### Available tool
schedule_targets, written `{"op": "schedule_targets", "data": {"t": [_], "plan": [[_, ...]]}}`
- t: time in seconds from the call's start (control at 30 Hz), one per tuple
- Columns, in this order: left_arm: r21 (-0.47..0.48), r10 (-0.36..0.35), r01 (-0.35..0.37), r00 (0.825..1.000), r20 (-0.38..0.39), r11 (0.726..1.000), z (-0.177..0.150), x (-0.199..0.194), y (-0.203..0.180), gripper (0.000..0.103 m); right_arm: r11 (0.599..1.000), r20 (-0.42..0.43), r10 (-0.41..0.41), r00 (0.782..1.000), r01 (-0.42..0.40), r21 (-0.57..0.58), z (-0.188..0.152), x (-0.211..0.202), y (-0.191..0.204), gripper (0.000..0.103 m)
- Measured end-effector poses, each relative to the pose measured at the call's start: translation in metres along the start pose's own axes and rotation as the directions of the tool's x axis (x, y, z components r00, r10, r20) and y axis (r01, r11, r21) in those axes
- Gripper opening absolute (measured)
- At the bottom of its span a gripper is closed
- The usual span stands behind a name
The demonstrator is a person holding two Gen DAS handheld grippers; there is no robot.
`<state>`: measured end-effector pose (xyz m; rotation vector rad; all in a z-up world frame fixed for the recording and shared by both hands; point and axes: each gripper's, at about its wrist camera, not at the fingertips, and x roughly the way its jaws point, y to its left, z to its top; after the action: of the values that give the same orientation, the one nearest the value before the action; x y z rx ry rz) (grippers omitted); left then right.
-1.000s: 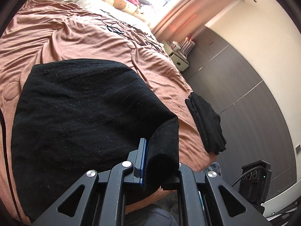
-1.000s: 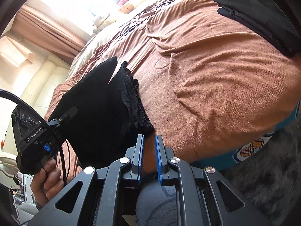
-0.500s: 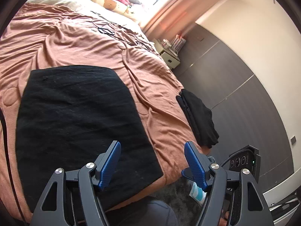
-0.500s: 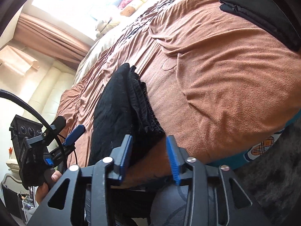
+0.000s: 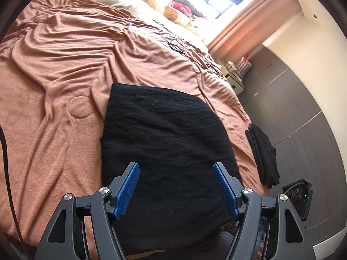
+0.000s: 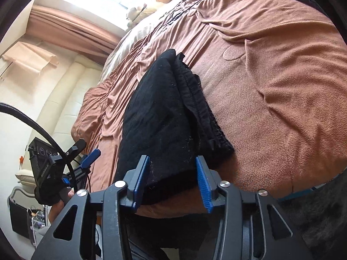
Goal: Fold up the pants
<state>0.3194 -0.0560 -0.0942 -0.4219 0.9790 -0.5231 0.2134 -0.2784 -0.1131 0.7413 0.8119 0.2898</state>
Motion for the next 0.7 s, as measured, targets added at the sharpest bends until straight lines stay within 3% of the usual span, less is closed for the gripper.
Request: {"op": "schedule_targets", "data": {"t": [0.03,0.1,0.3,0.5,0.7], "plan": [[-0.015,0.013,-0.013,1.0,0.0,1.0,0.001,-0.001,0.008,0.072,1.0,0.008,-0.001,1.0,0.001,-0.008,0.001,0.0,0.0,0.009],[-0.049,0.039,-0.039,0.999,0.001,0.998,0.004,-0.004,0.023,0.072,0.999,0.049,0.025,0.999,-0.024,-0.022,0.002,-0.005,0.0,0.004],[-0.104,0.075,-0.075,0.997,-0.007,0.992,0.003,-0.005,0.047,0.072,1.0,0.104,-0.028,0.994,0.028,0.0,0.005,-0.012,-0.009,0.003],[-0.126,0.066,-0.073,0.996,-0.06,0.989,-0.012,0.014,0.052,0.072,0.989,0.033,-0.126,0.991,0.123,0.078,0.006,0.025,-0.039,0.003],[-0.149,0.04,-0.058,0.992,-0.121,0.987,-0.028,0.034,0.053,0.071,0.988,-0.001,-0.116,0.993,0.116,0.099,0.012,0.033,-0.041,0.005]]}}
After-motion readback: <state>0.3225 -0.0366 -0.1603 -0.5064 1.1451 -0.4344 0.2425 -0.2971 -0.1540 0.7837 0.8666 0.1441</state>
